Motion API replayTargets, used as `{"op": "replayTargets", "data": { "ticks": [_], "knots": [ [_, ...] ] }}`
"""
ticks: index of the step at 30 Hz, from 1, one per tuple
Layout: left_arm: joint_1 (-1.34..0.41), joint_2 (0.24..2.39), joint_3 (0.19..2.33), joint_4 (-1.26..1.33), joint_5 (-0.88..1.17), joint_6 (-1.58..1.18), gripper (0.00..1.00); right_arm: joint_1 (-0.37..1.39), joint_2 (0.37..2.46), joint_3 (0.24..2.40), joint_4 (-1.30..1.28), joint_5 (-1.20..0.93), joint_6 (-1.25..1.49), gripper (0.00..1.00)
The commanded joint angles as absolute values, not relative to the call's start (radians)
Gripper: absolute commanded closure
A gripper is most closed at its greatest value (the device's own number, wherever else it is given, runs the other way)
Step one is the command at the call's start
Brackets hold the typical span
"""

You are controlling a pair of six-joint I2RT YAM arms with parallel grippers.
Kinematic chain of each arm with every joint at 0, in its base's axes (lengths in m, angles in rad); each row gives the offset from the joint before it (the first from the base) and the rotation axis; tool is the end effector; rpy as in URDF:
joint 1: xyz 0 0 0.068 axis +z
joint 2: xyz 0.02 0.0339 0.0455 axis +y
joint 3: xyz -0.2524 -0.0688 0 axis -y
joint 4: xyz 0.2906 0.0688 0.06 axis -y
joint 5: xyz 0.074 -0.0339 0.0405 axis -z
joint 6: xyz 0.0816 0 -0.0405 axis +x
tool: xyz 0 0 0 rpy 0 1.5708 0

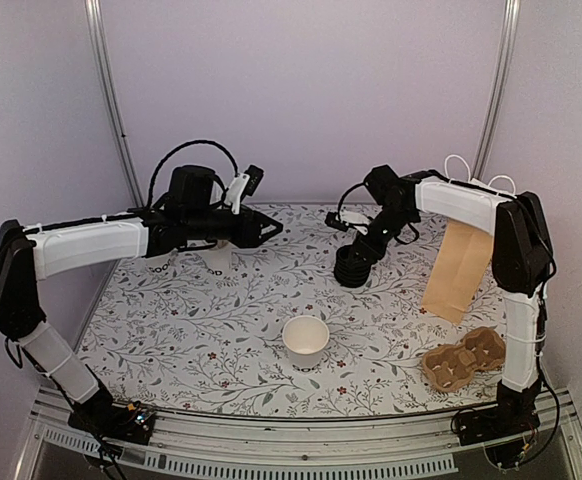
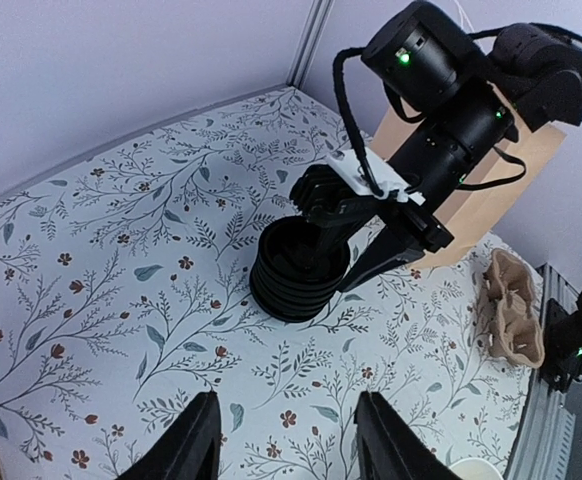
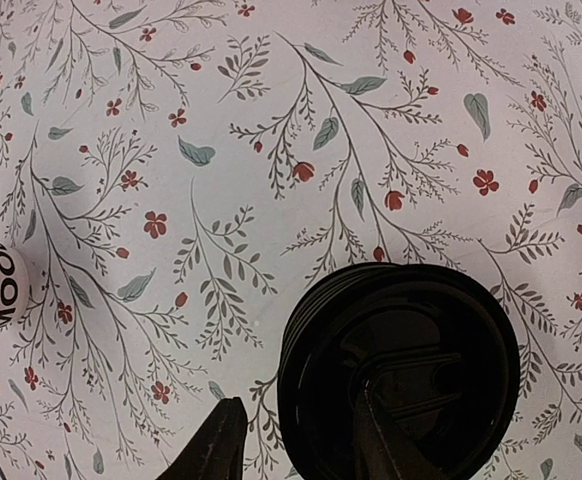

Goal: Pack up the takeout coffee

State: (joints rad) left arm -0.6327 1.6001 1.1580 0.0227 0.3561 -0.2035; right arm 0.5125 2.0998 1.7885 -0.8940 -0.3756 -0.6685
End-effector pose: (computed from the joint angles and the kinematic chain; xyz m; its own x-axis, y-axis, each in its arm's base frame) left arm 0.3486 -0.2909 0.2344 -0.4855 0.1211 -0.8658 0.7279 0.6045 -0.3236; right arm 0.4176 0.2693 0.1595 -0.2852 -0.8221 -0.4928 -0.9521 0.3019 0.0473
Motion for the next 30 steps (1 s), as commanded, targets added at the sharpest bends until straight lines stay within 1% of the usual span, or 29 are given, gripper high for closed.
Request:
{"op": "replayTargets", "data": {
  "ticks": [1,7,13,17,23,27,30],
  "knots": [
    [-0.629,1.616,1.190,0.010,0.372,-0.208,0.52,0.520,2.132,1.820,-0.911,-0.375,-0.658,0.61],
    [-0.630,1.621,1.197,0.003,0.373,-0.207,0.52,0.520,2.155,1.845,-0.932,-0.379,-0.657,0.62],
    [-0.629,1.627,1.199,0.003,0.382,-0.210,0.52,0.520,2.161,1.845,-0.933,-0.383,-0.660,0.66],
    [-0.629,1.630,1.202,0.003,0.386,-0.212,0.53,0.520,2.166,1.851,-0.936,-0.391,-0.660,0.70],
    [-0.630,1.635,1.203,0.003,0.387,-0.212,0.53,0.520,2.162,1.856,-0.942,-0.400,-0.658,0.74],
    [-0.630,1.638,1.204,-0.033,0.389,-0.212,0.53,0.520,2.157,1.856,-0.949,-0.406,-0.658,0.77],
    [-0.631,1.639,1.207,-0.037,0.388,-0.211,0.53,0.520,2.155,1.856,-0.953,-0.410,-0.657,0.83]
  ]
}}
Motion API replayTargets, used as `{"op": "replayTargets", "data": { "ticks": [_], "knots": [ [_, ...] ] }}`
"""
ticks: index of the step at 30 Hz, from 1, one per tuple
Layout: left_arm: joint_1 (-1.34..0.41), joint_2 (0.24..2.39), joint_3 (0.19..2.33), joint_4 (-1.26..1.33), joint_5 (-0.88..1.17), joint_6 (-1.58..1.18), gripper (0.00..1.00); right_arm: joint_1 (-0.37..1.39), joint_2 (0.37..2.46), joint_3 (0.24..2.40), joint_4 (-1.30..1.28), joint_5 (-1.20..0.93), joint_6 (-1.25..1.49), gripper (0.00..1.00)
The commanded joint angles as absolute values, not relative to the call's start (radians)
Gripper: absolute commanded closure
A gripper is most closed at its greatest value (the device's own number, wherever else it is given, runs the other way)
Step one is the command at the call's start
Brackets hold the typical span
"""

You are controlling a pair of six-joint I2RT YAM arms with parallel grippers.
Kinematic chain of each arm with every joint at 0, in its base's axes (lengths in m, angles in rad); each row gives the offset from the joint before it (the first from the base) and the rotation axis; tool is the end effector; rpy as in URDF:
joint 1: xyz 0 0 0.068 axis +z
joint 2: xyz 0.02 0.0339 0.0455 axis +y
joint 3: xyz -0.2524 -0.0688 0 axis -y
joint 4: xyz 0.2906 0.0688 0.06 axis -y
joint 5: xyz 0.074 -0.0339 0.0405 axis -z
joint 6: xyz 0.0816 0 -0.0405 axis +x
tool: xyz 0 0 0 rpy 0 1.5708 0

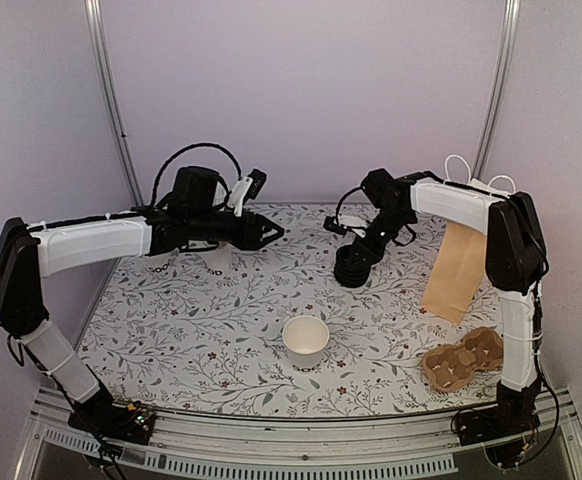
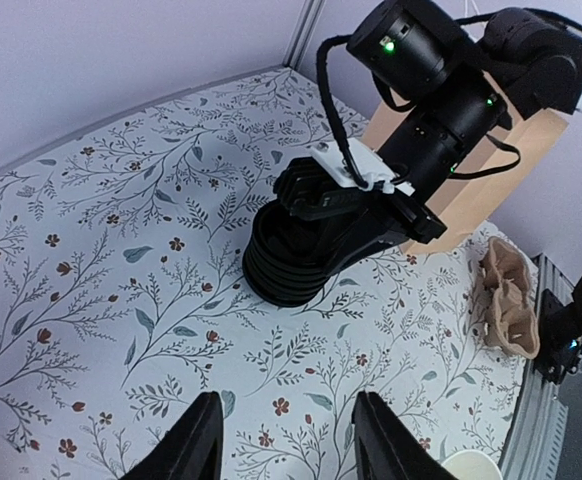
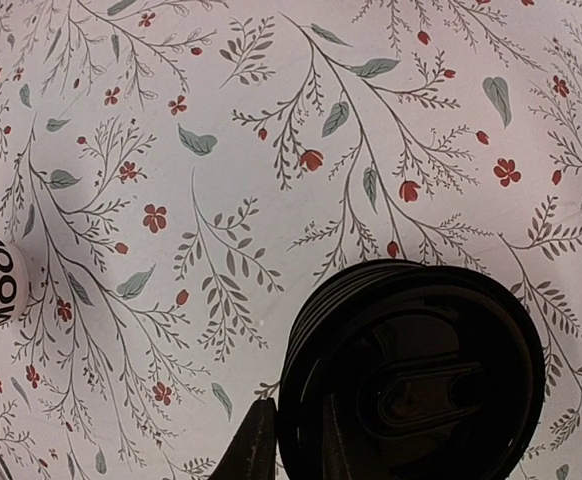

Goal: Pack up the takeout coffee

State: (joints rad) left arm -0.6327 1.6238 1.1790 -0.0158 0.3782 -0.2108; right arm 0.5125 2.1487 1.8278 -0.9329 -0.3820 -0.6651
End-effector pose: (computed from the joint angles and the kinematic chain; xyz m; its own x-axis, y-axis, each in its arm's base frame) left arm 0.3497 -0.2938 0.2281 -0.5213 0.1411 -0.8416 0.7232 0.5966 -0.3479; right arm 0.4202 0.2713 0.1479 -0.3083 -0.8305 -0.4639 -0.9488 0.3040 0.0863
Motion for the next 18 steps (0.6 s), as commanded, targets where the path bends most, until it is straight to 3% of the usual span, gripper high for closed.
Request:
{"op": "replayTargets", "data": {
  "ticks": [1,12,18],
  "knots": [
    [-0.631,1.641,1.208,-0.038,0.388,-0.209,0.53,0.520,2.154,1.856,-0.954,-0.411,-0.656,0.83],
    [-0.633,1.638,1.214,-0.051,0.377,-0.201,0.53,0.520,2.124,1.850,-0.963,-0.414,-0.655,0.94],
    [-0.632,1.641,1.213,-0.052,0.376,-0.200,0.53,0.520,2.107,1.850,-0.971,-0.424,-0.648,0.95]
  ]
}}
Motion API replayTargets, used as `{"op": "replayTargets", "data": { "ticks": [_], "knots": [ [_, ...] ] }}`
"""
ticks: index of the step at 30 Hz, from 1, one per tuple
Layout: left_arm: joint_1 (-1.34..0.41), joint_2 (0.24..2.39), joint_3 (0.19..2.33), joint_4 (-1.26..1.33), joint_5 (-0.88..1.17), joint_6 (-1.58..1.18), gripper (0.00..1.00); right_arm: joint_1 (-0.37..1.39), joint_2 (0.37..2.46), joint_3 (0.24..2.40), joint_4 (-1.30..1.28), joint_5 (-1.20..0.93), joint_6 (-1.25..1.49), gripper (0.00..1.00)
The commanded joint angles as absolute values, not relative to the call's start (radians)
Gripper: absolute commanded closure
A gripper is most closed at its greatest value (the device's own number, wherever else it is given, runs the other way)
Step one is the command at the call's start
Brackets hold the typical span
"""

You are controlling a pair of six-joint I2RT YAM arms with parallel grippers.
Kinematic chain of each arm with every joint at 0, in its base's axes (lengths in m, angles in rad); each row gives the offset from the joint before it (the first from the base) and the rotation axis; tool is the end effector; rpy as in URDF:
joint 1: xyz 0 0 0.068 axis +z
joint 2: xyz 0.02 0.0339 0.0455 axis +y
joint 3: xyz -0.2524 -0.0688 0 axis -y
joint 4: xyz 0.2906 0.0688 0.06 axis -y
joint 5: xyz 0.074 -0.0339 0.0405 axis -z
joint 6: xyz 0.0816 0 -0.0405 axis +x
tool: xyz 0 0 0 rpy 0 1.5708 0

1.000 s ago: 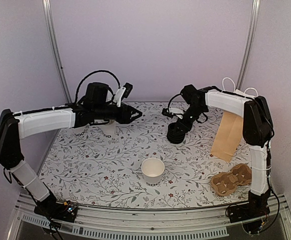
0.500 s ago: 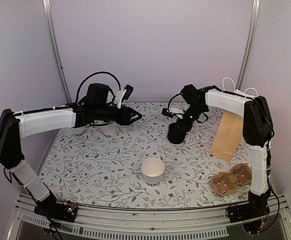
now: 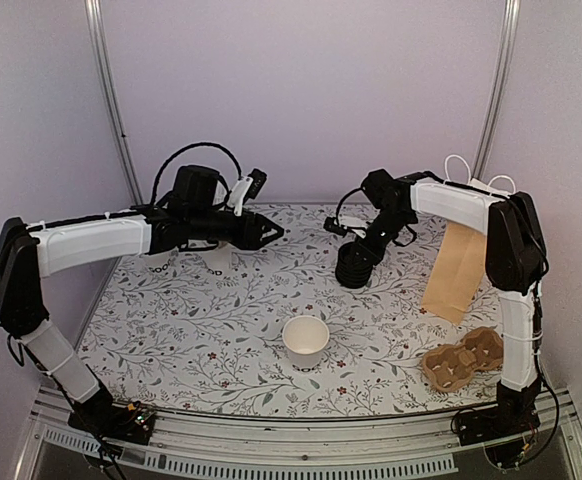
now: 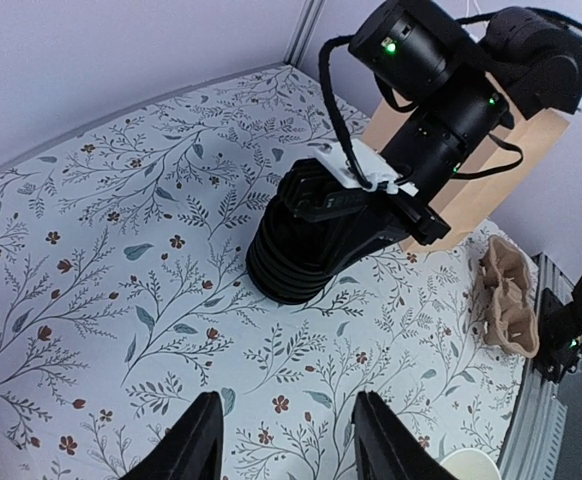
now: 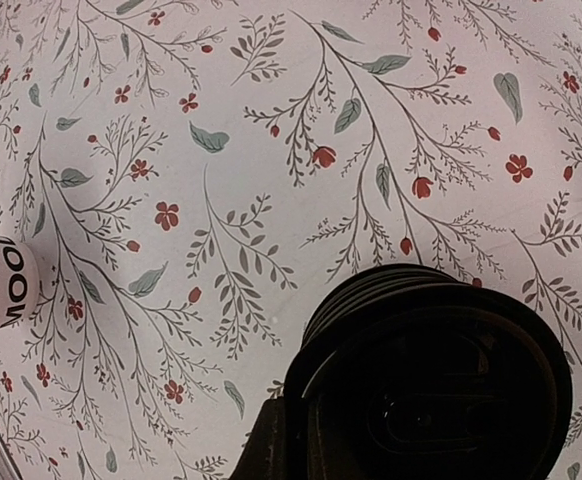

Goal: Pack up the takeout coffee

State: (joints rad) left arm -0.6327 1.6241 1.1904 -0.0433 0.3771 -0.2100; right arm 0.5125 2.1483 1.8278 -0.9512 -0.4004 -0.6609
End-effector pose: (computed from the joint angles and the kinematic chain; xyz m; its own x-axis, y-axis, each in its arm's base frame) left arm 0.3496 -0.2936 0.2291 -0.5317 0.1496 -0.8336 0.7185 0.6007 -0.3505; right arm 0.4171 0.2712 0.1478 -0.3188 -0.8280 -0.4613 -0.9467 0.3015 0.1132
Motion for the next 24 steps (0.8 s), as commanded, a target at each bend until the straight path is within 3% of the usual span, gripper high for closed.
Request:
{"op": "replayTargets", "data": {
  "ticks": [1,9,15,24],
  "knots": [
    [-0.632,1.642,1.214,-0.053,0.376,-0.200,0.53,0.520,2.104,1.849,-0.975,-0.428,-0.646,0.95],
    [-0.632,1.644,1.214,-0.053,0.378,-0.196,0.53,0.520,2.034,1.822,-0.983,-0.460,-0.633,0.96],
    [-0.662,1.611,1.190,-0.018,0.374,-0.162,0.57,0.520,1.931,1.736,-0.936,-0.620,-0.632,0.97],
    [-0.908,1.363,0.935,0.263,0.080,0.123,0.47,0.520,1.700,1.547,-0.806,-0.978,-0.625,0.96]
  ]
}}
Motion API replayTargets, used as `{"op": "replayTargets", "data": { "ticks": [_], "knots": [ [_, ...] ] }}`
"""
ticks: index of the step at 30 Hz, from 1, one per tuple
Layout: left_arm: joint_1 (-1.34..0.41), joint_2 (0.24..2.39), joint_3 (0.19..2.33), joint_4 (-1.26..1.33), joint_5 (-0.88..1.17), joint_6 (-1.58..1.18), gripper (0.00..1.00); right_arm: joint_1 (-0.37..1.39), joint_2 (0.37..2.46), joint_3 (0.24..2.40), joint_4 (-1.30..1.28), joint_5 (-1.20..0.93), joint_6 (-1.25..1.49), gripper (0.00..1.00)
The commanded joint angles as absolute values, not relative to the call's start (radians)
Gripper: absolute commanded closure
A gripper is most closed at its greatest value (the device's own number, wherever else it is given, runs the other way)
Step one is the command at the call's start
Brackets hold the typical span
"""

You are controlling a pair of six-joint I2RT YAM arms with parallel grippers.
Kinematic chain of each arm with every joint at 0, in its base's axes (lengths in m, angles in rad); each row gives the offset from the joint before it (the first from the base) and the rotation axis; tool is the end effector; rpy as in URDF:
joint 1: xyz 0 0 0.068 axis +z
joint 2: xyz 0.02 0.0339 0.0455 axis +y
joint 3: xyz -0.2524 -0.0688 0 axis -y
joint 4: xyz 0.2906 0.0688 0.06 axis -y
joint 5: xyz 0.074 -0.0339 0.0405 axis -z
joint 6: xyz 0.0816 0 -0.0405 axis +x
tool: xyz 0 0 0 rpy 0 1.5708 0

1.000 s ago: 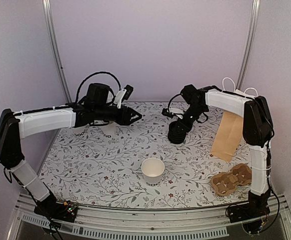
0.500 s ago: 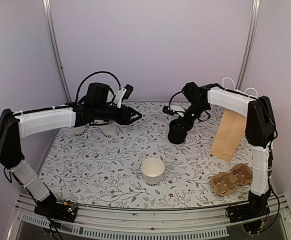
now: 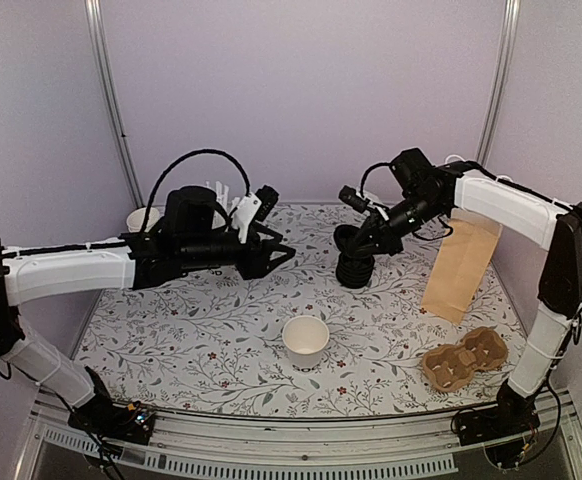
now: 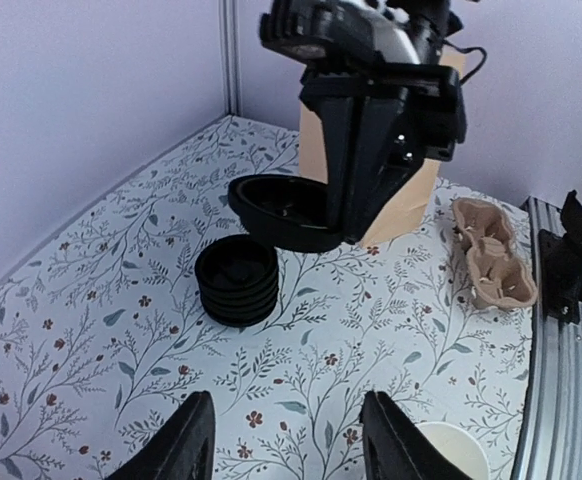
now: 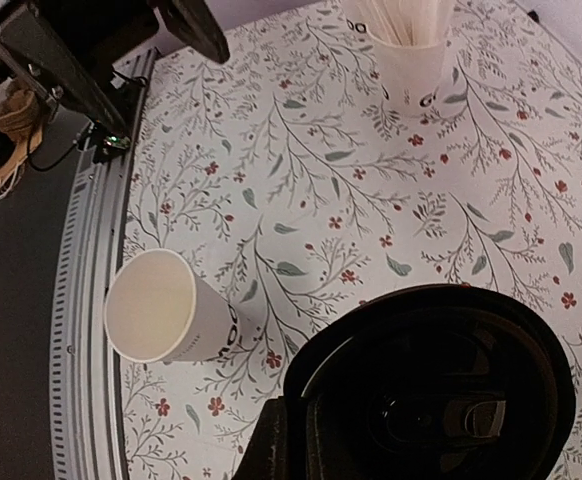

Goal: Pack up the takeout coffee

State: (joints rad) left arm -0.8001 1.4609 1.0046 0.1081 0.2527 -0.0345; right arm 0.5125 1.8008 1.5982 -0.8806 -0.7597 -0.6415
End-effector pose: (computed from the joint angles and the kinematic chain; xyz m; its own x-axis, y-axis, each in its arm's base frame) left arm 0.2804 -0.3180 0.2380 -0.2672 0.2272 -0.9365 0.8497 0.5140 -0.1177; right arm 0.3530 0.2631 0.2419 -0.2359 -0.6305 -0.7395 -0.9709 0.1203 0.2071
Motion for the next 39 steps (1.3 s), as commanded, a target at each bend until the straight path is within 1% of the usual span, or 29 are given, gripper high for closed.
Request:
{"op": "replayTargets", "data": {
  "ticks": [1,2,6,10,12,13,14,18,25,33,39],
  "knots": [
    [-0.946,1.342,0.918,0.286,0.024,0.141,0.47,0.520,1.684,1.532,-0.800,-1.012,-0.621,0.96],
    [-0.980,1.322,0.896,0.319,-0.031,0.155,0.45,0.520,1.659,1.518,-0.793,-1.046,-0.614,0.97],
    [-1.087,1.269,0.780,0.496,-0.172,0.169,0.34,0.521,1.613,1.480,-0.785,-1.210,-0.565,0.96],
    [-1.147,1.302,0.737,0.651,-0.222,0.164,0.30,0.523,1.583,1.472,-0.773,-1.334,-0.523,0.95],
    [-1.159,1.334,0.734,0.734,-0.220,0.145,0.22,0.526,1.572,1.476,-0.761,-1.362,-0.509,0.95],
    [-1.162,1.351,0.733,0.774,-0.217,0.135,0.07,0.528,1.568,1.476,-0.756,-1.377,-0.495,0.95],
    [-1.166,1.369,0.734,0.812,-0.216,0.131,0.01,0.528,1.563,1.474,-0.743,-1.388,-0.485,0.95],
    [-1.185,1.458,0.745,0.972,-0.221,0.121,0.00,0.536,1.551,1.465,-0.707,-1.420,-0.431,0.95],
    [-1.212,1.604,0.822,1.148,-0.222,0.131,0.01,0.543,1.550,1.456,-0.663,-1.460,-0.377,0.94],
    [-1.213,1.690,0.912,1.152,-0.222,0.075,0.00,0.549,1.544,1.448,-0.655,-1.464,-0.364,0.94],
    [-1.213,1.725,0.961,1.138,-0.223,0.047,0.02,0.551,1.533,1.436,-0.643,-1.463,-0.355,0.94]
  ]
}}
